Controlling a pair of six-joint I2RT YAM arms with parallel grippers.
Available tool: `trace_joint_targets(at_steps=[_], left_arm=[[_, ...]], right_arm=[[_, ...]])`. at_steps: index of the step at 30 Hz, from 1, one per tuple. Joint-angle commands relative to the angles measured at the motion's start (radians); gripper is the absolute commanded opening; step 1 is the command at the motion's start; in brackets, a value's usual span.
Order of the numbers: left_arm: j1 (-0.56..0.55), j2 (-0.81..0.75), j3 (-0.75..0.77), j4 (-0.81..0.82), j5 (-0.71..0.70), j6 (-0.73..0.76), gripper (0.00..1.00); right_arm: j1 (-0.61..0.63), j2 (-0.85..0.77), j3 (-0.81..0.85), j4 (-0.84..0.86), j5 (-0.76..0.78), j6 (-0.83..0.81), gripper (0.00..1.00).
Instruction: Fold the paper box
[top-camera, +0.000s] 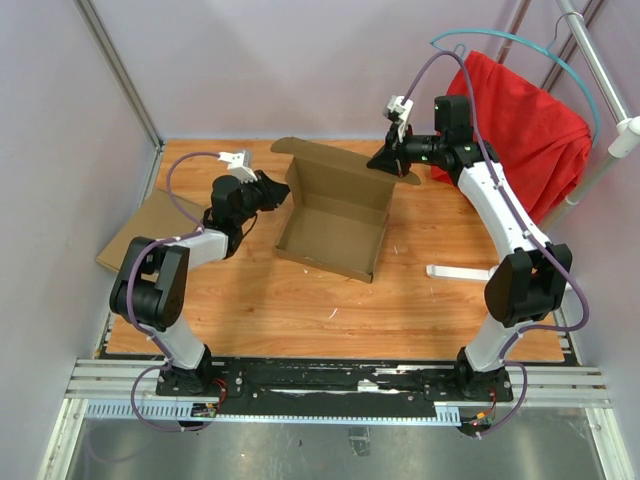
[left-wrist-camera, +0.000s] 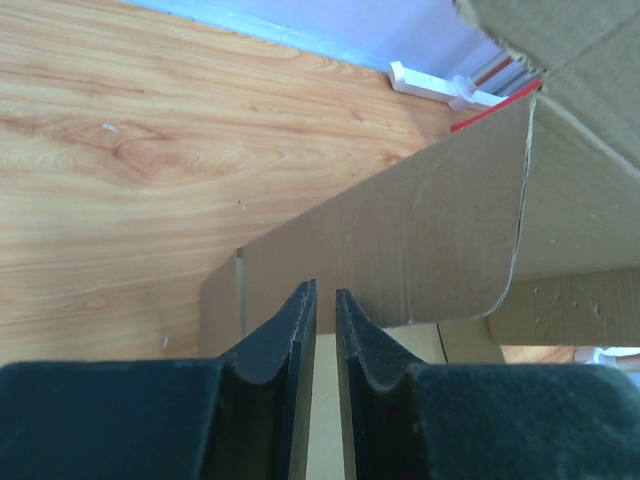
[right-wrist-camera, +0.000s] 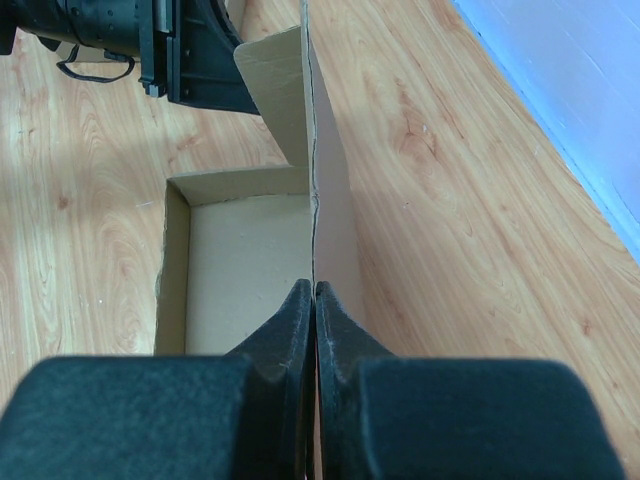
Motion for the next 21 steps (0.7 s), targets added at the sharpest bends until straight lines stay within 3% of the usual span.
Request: trace_joint_targets(at_steps=[1, 11, 21], left_arm=[[-0.009, -0.04, -0.032, 0.045, 0.035, 0.001, 0.18], [-0.014, -0.032, -0.022, 0.032, 0.039, 0.007, 0.15], [-0.014, -0.165, -0.127, -0.162, -0.13, 0.101, 0.14]], right_arm=[[-0.015, -0.001, -0.012, 0.008, -0.022, 0.007, 0.01], [-0.014, -0.01, -0.019, 0.001, -0.028, -0.001, 0.01], [0.039, -0.128, -0.204, 0.012, 0.072, -0.069, 0.01]])
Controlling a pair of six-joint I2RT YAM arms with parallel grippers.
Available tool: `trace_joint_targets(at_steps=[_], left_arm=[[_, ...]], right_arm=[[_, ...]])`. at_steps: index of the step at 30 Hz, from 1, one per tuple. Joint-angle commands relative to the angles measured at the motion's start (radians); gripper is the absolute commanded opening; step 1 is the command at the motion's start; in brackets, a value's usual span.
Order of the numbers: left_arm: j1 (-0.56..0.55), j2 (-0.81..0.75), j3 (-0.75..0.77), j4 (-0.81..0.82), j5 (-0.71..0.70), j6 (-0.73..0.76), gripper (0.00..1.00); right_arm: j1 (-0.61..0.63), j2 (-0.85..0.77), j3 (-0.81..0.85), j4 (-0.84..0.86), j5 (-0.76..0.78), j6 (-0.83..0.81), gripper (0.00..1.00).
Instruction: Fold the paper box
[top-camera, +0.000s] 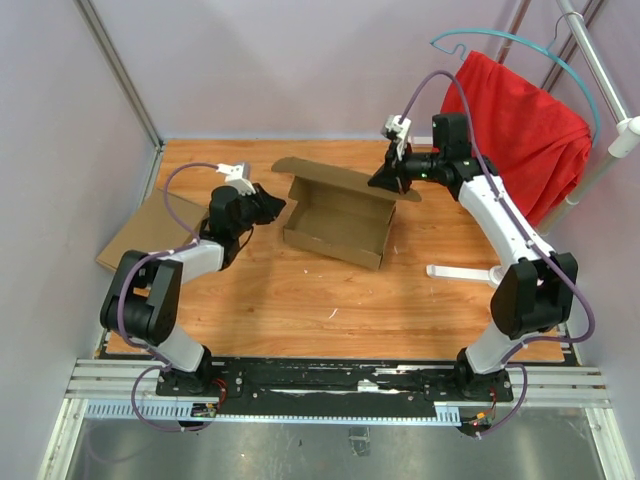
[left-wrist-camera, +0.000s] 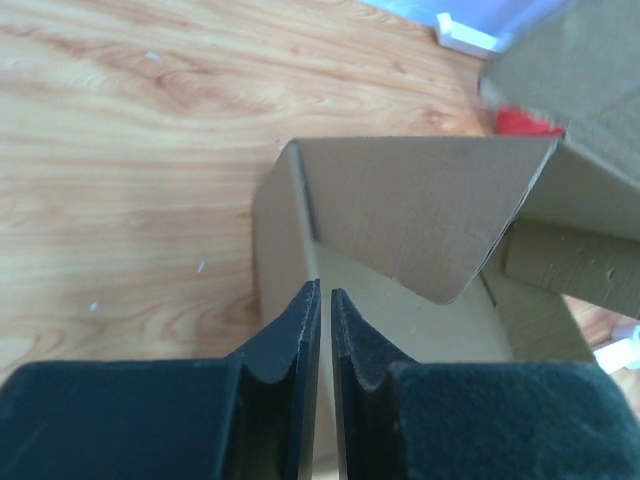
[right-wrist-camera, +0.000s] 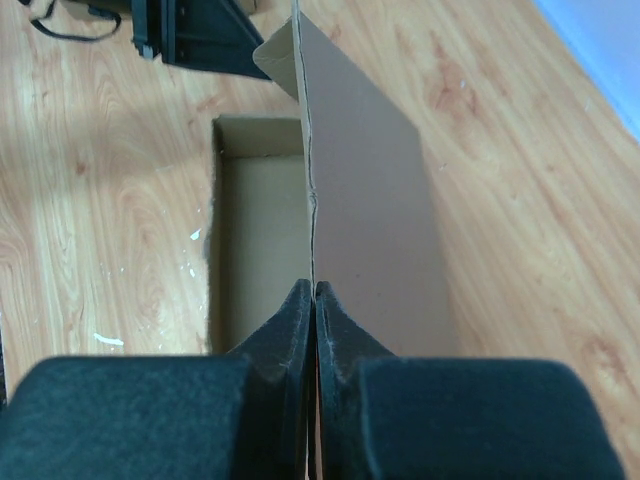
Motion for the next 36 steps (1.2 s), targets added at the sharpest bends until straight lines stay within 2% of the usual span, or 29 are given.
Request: trace_joint_targets(at_steps=[1, 6, 9, 14, 17, 20, 23, 25, 28, 32, 36], left_arm=[[-0.005, -0.106, -0.034, -0.129, -0.109, 0.074, 0.14], [-0.006, -0.249, -0.084, -0.251, -0.191, 0.098, 0.12], [-0.007, -0.352, -0.131, -0.323, -0.286, 0.08, 0.11], [-0.006, -0.548, -0.211, -0.37, -0.415, 0.042, 0.12], [-0.006, -0.634, -0.231, -0.377, -0.458, 0.034, 0.17], [-0.005, -0.681, -0.203, -0.401, -0.477, 0.056, 0.19], [-0.005, -0.695, -0.152, -0.454, -0.472, 0.078, 0.21], [-0.005, -0.703, -0.133, -0.471, -0.461, 0.079, 0.21], [-0.006, -0.705, -0.129, -0.454, -0.426, 0.057, 0.22], [-0.006, -0.657, -0.106, -0.397, -0.332, 0.034, 0.24], [-0.006, -0.495, -0.018, -0.374, -0.16, 0.051, 0.24]], right_arm=[[0.036, -0.071, -0.083, 0.003, 0.083, -0.045, 0.01], [0.109, -0.131, -0.148, -0.01, 0.193, -0.065, 0.02], [0.162, -0.165, -0.184, -0.017, 0.25, -0.072, 0.02], [0.265, -0.221, -0.25, -0.064, 0.398, -0.087, 0.06], [0.31, -0.261, -0.319, -0.059, 0.47, -0.062, 0.14], [0.335, -0.304, -0.437, -0.004, 0.503, 0.015, 0.41], [0.357, -0.362, -0.563, 0.074, 0.452, 0.103, 0.64], [0.382, -0.418, -0.651, 0.149, 0.451, 0.164, 0.72], [0.397, -0.507, -0.733, 0.241, 0.439, 0.24, 0.75], [0.397, -0.566, -0.702, 0.274, 0.513, 0.307, 0.77], [0.396, -0.466, -0.611, 0.298, 0.648, 0.402, 0.73]])
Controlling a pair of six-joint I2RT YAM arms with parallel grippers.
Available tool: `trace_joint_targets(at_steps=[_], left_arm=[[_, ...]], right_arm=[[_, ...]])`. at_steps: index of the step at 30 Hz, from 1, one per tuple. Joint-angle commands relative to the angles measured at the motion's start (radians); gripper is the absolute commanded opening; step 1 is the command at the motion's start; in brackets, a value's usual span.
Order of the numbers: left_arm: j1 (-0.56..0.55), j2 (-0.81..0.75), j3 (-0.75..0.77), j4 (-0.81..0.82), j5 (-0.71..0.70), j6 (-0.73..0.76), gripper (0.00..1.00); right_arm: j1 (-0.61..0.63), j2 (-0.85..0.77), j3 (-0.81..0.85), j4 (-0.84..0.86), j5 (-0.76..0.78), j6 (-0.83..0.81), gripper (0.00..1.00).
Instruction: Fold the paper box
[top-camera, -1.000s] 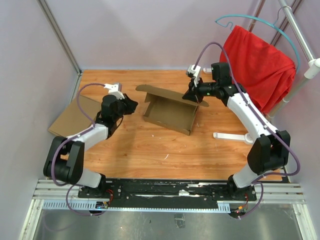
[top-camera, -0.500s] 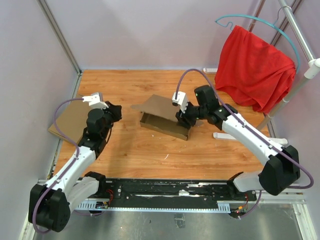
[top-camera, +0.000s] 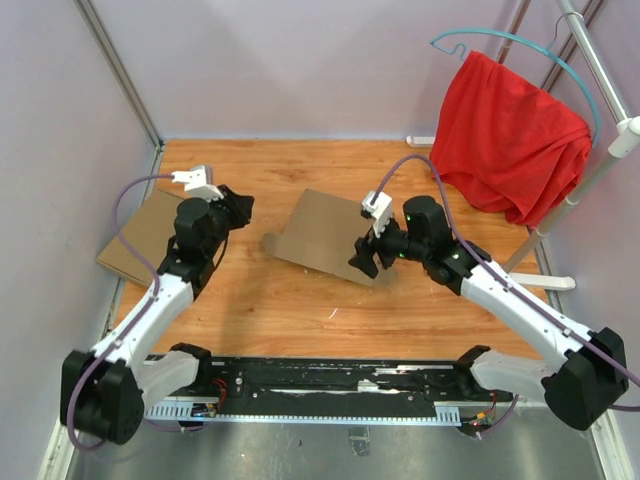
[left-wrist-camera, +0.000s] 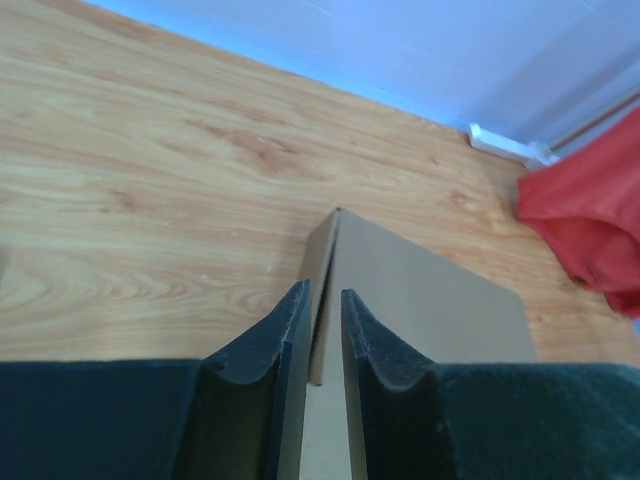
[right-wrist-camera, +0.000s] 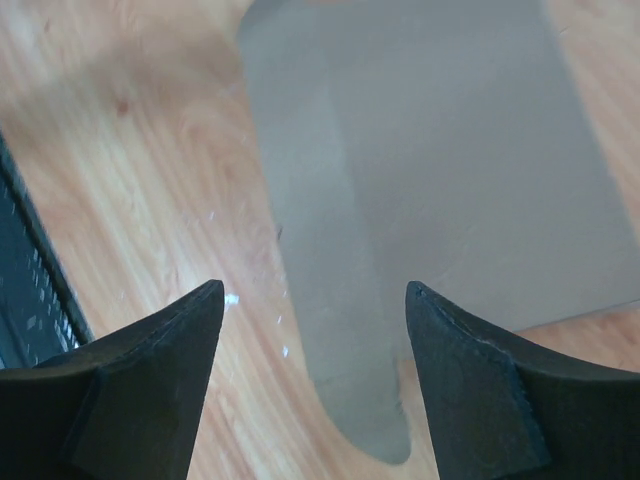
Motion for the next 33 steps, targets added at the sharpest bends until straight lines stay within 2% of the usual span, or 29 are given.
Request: trace_joint_targets(at_steps=[1, 4, 6, 10, 13, 22, 26, 29, 33], left_arm=[[-0.006, 0.189, 0.115, 0.059, 0.225, 0.018, 0.24], [-0.009, 0.312, 0.188, 0.057, 0.339, 0.031, 0.23], [-0.023, 0.376, 0.229, 0.045, 0.373, 0.057, 0.23], [-0.053, 0.509, 0.34, -0.073, 0.367, 0.115, 0.24], [-0.066, 0.55, 0.337, -0.083, 0.355, 0.122, 0.24], [-0.082, 0.643, 0.349, -0.139, 0.318, 0.135, 0.24], [-0.084, 0.646, 0.312, -0.099, 0.311, 0.122, 0.25], [-0.083, 0.636, 0.27, -0.037, 0.334, 0.112, 0.28], [-0.084, 0.649, 0.243, 0.006, 0.356, 0.1, 0.3]], right_arm=[[0.006, 0.124, 0.124, 0.092, 0.174, 0.167, 0.72], [0.001, 0.309, 0.226, 0.045, 0.225, 0.233, 0.63], [-0.002, 0.431, 0.326, -0.034, 0.255, 0.261, 0.53], [-0.008, 0.596, 0.405, -0.129, 0.268, 0.29, 0.46], [-0.013, 0.626, 0.398, -0.134, 0.281, 0.31, 0.44], [-0.027, 0.697, 0.434, -0.176, 0.289, 0.281, 0.44], [-0.028, 0.641, 0.398, -0.135, 0.327, 0.295, 0.46], [-0.04, 0.555, 0.345, -0.076, 0.348, 0.335, 0.59], [-0.091, 0.453, 0.305, -0.064, 0.354, 0.482, 0.68]])
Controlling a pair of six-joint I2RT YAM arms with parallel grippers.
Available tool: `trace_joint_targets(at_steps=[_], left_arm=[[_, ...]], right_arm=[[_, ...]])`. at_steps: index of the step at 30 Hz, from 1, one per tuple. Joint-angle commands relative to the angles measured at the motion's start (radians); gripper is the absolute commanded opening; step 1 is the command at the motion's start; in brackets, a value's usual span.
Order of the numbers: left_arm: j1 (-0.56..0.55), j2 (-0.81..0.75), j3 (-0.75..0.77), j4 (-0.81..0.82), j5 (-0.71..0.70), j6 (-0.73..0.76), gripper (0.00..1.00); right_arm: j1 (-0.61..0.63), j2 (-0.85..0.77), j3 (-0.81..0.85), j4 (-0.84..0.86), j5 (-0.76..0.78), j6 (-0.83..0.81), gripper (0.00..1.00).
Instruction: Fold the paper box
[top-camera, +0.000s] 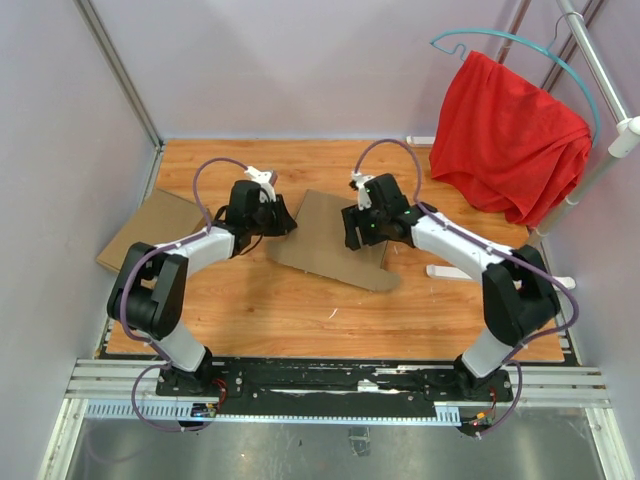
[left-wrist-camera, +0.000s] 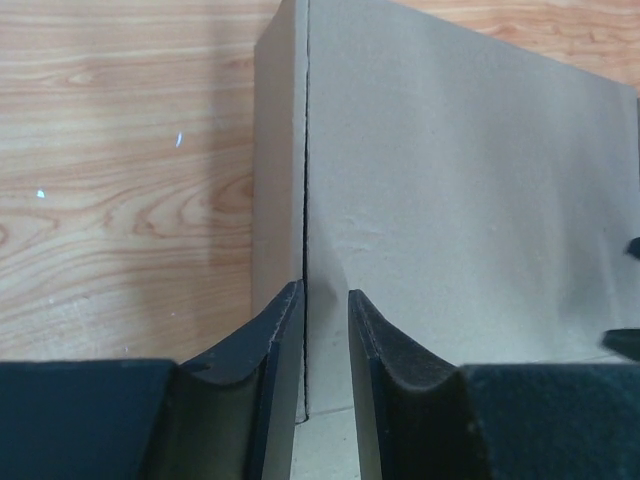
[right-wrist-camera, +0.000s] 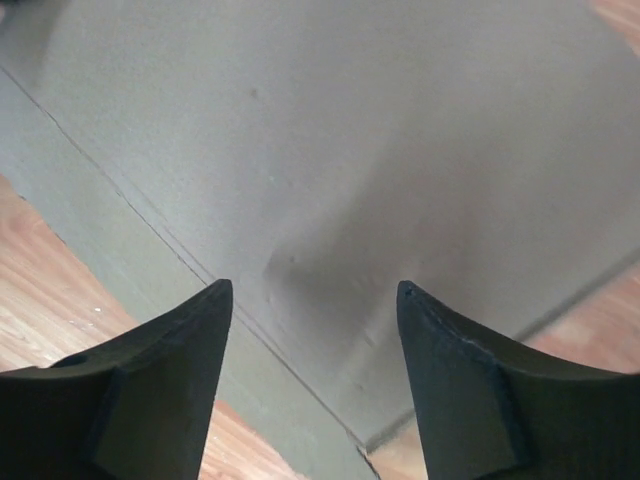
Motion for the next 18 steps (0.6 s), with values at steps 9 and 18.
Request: trace_joint_targets(at_steps=[9, 18], left_arm=[[-0.006, 0.022, -0.028, 0.096, 0.036, -0.021, 0.31], [-0.006, 0.034, -0.041, 0.115, 0.043, -0.017, 0.32]], right_arm=[[-0.124, -0.155, -0.046, -0.185, 0.175, 0.344, 0.73], [-0.149, -0.101, -0.123, -0.131, 0.092, 0.418, 0.73]])
